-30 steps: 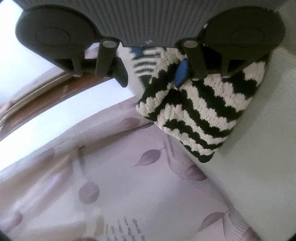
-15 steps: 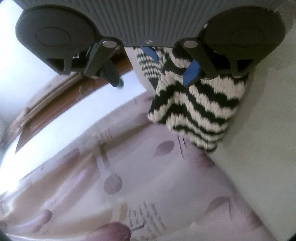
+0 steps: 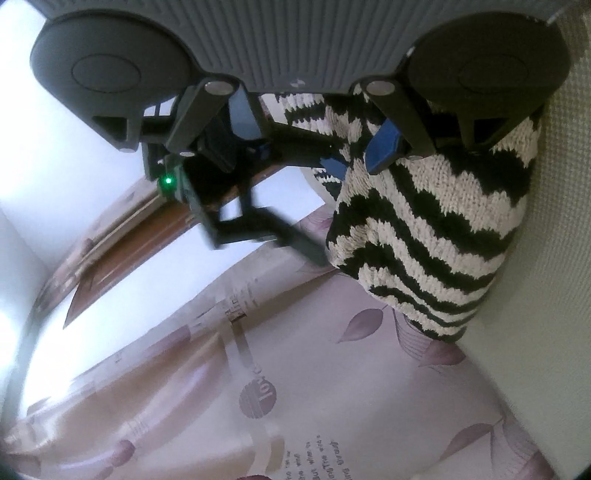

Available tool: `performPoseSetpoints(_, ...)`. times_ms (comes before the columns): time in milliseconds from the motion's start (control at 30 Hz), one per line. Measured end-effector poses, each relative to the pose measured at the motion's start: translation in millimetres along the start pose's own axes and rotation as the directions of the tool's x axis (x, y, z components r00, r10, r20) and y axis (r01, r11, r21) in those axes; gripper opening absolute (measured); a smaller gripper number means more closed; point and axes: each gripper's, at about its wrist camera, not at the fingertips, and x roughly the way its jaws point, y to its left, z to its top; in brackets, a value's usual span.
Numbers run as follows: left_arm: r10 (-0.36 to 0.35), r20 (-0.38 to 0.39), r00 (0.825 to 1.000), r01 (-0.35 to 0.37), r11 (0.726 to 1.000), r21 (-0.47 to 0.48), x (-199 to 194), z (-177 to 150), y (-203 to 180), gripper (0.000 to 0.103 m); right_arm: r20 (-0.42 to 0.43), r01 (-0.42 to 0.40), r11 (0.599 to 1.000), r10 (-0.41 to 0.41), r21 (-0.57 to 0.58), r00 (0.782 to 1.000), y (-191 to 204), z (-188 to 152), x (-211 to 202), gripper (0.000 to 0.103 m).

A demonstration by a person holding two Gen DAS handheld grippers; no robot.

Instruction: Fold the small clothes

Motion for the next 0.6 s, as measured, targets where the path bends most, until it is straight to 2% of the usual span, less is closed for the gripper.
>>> performPoseSetpoints(67, 0.0, 0.004, 1.0, 0.0, 1.0, 0.004, -3, -2, 0, 0.075, 0.008, 0.033, 0.999, -0.033, -0.007, 0.999, 0, 0, -1, 0.087)
performPoseSetpoints(167, -0.002, 0.01, 1.0, 0.002, 1.0, -0.004, -3, -2, 1, 0.075, 0.056, 0.021, 0.999, -0.022, 0.031, 0.998, -5, -3, -16, 0.088)
performPoseSetpoints(300, 0.004, 0.009, 1.0, -0.004, 1.0, 0.014, -3, -3, -2, 0.077, 0.034, -0.003, 0.996, 0.0, 0.089, 0.999, -19, -3, -17, 0.088)
performPoseSetpoints(400, 0.009, 0.007, 1.0, -0.009, 1.0, 0.029, -3, -3, -4, 0.077, -0.02, 0.029, 0.998, -0.028, 0.055, 0.999, -14, -6, -5, 0.088)
performPoseSetpoints(500, 0.017, 0.003, 1.0, -0.017, 0.999, 0.052, -1, -5, -6, 0.077, -0.016, 0.072, 0.996, -0.073, -0.047, 0.997, 3, -7, 5, 0.087)
performPoseSetpoints(567, 0.025, 0.001, 1.0, -0.025, 0.996, 0.081, 0, -7, -10, 0.079, -0.005, 0.125, 0.984, -0.127, -0.126, 0.992, 14, -7, 11, 0.063)
performPoseSetpoints(600, 0.026, 0.0, 1.0, -0.026, 0.995, 0.093, 1, -8, -11, 0.079, 0.007, 0.171, 0.969, -0.172, -0.176, 0.985, 20, -7, 14, 0.04)
